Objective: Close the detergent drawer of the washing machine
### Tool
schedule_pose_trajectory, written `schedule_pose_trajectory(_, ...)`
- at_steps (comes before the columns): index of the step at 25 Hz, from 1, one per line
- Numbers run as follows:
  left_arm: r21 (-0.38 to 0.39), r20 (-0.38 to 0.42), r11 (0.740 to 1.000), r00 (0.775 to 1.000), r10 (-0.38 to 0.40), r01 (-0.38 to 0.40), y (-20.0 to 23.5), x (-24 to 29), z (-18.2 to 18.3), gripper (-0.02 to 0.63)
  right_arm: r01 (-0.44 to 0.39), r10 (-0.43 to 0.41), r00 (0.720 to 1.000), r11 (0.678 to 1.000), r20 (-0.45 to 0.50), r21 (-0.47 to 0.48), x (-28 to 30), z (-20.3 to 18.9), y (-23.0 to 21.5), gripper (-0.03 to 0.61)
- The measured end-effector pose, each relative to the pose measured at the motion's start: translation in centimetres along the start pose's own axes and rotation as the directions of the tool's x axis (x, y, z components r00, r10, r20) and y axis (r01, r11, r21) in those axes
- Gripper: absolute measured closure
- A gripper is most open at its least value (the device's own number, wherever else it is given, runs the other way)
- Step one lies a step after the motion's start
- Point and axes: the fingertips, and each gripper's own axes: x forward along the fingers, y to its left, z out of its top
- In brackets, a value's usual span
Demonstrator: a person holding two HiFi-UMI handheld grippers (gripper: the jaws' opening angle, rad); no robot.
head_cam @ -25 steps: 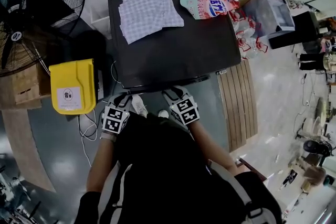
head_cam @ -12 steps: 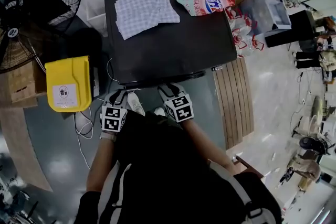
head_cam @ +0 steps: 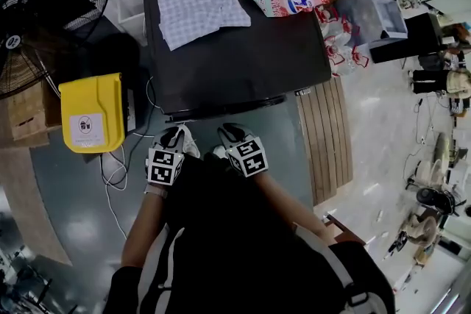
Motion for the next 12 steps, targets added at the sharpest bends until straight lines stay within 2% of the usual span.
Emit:
schedule_pose_trajectory(5, 0.037, -0.004, 0.998, 0.999, -0.05, 0.05, -0.9, 0.8, 0.9, 0.592, 0.001, -0.001, 1.0, 0.998, 0.0, -0.059, 0.7, 1.1, 0.2, 0.538)
schedule_pose_trajectory(12, 0.058, -0.035, 0.991, 0.993, -0.117, 0.119, -1.5, 1.5, 1.6, 0.602, -0.009, 0.008, 1.0, 0.995, -0.012, -0.103, 1.7, 2.5, 0.5, 0.554)
